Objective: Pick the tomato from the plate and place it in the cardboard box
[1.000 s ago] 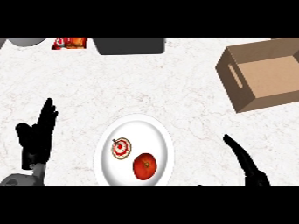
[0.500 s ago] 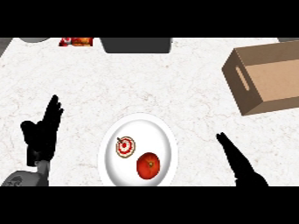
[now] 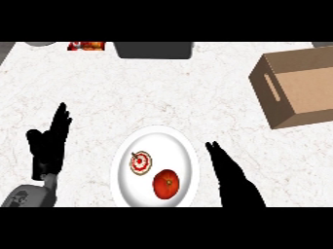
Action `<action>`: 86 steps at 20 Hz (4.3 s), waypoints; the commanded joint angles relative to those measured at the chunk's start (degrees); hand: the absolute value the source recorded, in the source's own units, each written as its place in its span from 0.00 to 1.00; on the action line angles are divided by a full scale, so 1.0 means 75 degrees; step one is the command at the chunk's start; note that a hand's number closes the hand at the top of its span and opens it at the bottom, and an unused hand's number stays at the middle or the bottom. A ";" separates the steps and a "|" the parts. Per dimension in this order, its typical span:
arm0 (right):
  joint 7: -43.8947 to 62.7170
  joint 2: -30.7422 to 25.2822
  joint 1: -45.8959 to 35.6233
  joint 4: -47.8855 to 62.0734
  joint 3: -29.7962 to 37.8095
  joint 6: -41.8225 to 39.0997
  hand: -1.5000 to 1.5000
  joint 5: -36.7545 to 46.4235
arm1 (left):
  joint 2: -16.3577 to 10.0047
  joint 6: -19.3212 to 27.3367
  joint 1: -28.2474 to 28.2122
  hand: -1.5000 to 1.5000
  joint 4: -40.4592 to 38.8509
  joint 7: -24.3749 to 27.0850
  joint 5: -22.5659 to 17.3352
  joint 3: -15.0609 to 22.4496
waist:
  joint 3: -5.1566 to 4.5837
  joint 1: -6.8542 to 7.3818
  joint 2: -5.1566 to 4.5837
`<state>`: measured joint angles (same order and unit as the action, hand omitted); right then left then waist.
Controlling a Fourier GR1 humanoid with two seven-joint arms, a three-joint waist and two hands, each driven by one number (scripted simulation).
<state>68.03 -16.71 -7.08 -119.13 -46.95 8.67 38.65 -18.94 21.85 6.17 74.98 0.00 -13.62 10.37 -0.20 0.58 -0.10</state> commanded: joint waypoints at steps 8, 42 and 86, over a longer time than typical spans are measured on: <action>0.2206 0.2180 -0.0874 0.1364 -0.0190 -0.1012 0.00 0.0349 | -0.0187 -0.0379 0.0048 0.50 0.0078 -0.0155 -0.0115 -0.0281 | 0.0015 0.0014 0.0031; 0.1986 0.2220 -0.1749 0.4031 0.0339 -0.0765 0.00 -0.0637 | 0.0318 -0.0315 -0.0194 0.50 -0.0098 0.0258 0.0385 -0.0410 | 0.0022 0.0000 0.0018; -0.6551 -0.4033 -0.1057 0.2799 -0.2419 0.0092 1.00 -0.0164 | 0.0544 -0.0551 -0.0303 0.50 -0.0237 0.0106 0.0736 -0.1035 | 0.0058 -0.0430 0.0123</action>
<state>30.95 -34.16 -17.60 -93.65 -62.89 7.59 36.20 -14.49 17.52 4.86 73.08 0.34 -8.08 3.13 0.17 -1.91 1.07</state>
